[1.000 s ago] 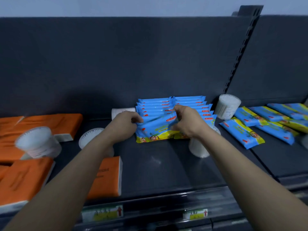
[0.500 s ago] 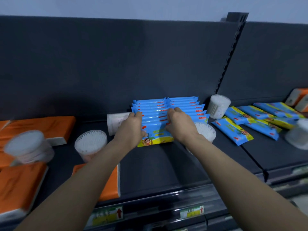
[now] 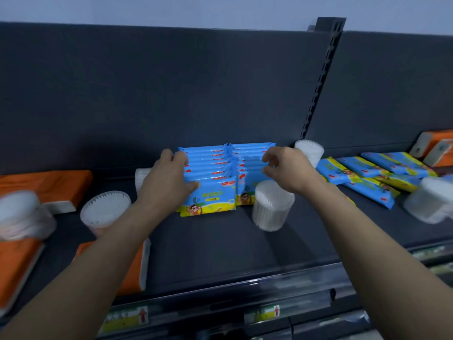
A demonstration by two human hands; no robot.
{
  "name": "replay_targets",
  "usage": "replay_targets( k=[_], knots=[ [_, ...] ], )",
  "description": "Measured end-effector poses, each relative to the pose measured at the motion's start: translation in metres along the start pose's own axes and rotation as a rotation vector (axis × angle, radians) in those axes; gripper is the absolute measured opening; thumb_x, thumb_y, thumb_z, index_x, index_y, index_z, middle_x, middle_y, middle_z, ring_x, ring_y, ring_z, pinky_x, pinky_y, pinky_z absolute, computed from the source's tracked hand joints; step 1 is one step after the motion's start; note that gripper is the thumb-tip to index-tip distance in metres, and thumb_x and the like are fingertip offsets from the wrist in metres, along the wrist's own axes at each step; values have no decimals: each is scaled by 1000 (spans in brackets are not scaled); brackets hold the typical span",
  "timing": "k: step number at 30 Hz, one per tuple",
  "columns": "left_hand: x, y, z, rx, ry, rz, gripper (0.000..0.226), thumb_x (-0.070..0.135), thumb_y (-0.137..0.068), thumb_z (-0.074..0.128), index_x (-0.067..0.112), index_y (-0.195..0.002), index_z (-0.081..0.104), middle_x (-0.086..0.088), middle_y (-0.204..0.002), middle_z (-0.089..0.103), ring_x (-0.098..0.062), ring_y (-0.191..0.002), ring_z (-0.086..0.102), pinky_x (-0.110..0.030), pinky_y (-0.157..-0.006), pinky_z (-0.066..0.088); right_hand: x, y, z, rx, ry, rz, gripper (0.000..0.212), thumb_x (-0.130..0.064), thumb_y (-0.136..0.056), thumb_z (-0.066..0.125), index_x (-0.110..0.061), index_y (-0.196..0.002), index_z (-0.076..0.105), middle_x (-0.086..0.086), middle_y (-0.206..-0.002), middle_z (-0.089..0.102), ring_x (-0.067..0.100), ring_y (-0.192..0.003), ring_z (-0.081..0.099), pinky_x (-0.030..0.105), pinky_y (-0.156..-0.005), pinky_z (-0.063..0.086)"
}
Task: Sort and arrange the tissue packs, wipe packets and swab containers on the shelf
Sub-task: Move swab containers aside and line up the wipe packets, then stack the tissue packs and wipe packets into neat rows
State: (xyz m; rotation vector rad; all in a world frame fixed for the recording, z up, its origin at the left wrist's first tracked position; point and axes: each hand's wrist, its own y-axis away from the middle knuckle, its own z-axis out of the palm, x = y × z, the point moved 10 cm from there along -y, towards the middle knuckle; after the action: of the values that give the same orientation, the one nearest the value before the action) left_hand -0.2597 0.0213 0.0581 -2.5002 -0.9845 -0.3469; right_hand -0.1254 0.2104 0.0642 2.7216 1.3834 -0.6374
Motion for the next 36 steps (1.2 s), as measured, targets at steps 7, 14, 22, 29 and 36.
replay_targets(
  k=[7, 14, 22, 29, 36],
  knots=[
    [33, 6, -17, 124, 100, 39, 23, 17, -83, 65, 9, -103, 58, -7, -102, 57, -21, -95, 56, -28, -81, 39, -18, -2, -8, -24, -24, -158, 26, -22, -86, 62, -13, -111, 64, 4, -105, 66, 23, -101, 59, 31, -88, 46],
    [-24, 58, -59, 212, -31, -144, 22, 14, -82, 64, 9, -103, 59, -4, -94, 56, -23, -91, 56, -34, -79, 43, -122, -6, 15, -106, -85, -481, 36, -26, -87, 62, -15, -121, 61, 5, -117, 65, 24, -110, 58, 33, -94, 45],
    [-140, 126, -140, 369, -96, -396, 20, 12, -80, 64, 9, -100, 62, -9, -96, 63, -25, -90, 58, -34, -79, 44, -260, 8, 67, -193, -110, -692, 44, -31, -89, 60, -16, -129, 54, 6, -129, 57, 23, -118, 53, 38, -99, 43],
    [-273, 146, -190, 367, -93, -571, 24, 14, -81, 64, 10, -104, 61, -8, -100, 63, -24, -91, 58, -31, -77, 44, -364, -7, 131, -290, -82, -663, 49, -35, -90, 58, -14, -133, 49, 7, -136, 52, 23, -121, 51, 37, -99, 43],
    [-357, 104, -165, -28, -112, -598, 45, 19, -82, 65, 15, -125, 52, -7, -124, 58, -23, -110, 55, -26, -79, 39, -387, -41, 196, -463, 4, -313, 54, -45, -88, 57, -5, -123, 53, 13, -127, 56, 29, -113, 54, 32, -88, 45]
  ],
)
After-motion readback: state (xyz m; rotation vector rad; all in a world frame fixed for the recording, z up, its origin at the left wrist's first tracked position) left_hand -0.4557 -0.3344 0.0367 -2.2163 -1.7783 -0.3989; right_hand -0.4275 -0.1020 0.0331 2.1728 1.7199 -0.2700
